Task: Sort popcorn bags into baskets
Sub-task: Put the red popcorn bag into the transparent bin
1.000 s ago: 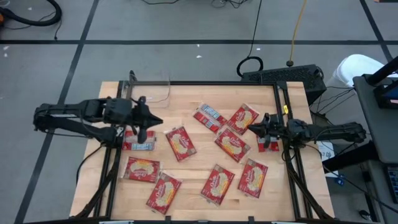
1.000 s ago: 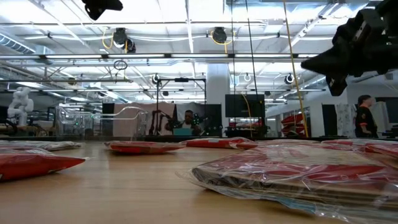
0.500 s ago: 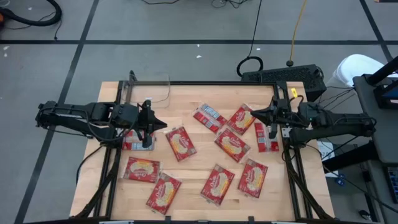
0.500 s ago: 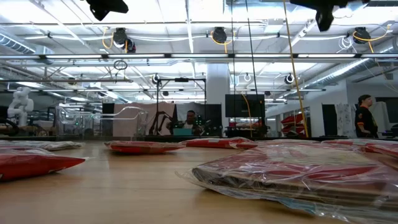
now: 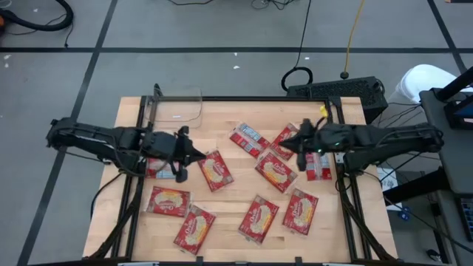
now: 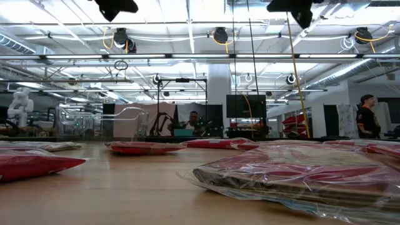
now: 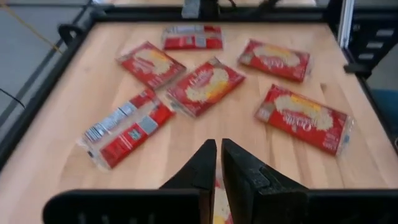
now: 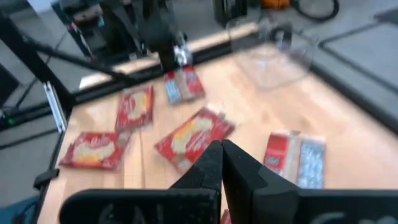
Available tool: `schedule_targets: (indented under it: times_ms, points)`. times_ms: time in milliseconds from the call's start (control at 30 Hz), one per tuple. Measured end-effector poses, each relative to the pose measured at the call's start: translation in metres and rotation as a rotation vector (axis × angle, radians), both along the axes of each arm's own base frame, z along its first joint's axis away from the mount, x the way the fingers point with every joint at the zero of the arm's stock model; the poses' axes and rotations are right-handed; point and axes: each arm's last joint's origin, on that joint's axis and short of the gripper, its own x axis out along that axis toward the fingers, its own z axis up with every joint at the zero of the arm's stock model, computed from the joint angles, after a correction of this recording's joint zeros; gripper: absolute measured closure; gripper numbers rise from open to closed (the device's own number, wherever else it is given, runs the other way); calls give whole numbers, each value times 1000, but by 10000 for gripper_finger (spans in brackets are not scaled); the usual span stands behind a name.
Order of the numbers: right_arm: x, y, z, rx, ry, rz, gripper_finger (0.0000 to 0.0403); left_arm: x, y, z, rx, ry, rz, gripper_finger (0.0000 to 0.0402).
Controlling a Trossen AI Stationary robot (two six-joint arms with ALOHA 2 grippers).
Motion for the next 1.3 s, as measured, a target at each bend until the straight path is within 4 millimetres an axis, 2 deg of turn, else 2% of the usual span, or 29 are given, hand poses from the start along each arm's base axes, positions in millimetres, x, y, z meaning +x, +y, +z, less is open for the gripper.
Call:
schedule_targets:
  times_ms: [367,467,567,767,900,1100,1300]
  points:
    - [55,26,-55,-41,243,54,403,18,-12,-48,-40,269,37,364]
    - [65,31,-66,-82,276,86,403,22,-11,-62,-48,345,75,340]
    - [73,34,-76,-122,301,113,403,24,-9,-78,-75,445,119,293]
    - [84,36,-88,-200,333,163,403,31,-3,-107,-30,562,179,187]
    - [88,37,-94,-230,349,183,403,32,1,-126,63,626,217,144]
    - [88,37,-104,-244,337,195,403,36,2,-148,183,708,200,116]
    - [84,37,-116,-244,310,197,403,40,6,-172,256,799,192,122]
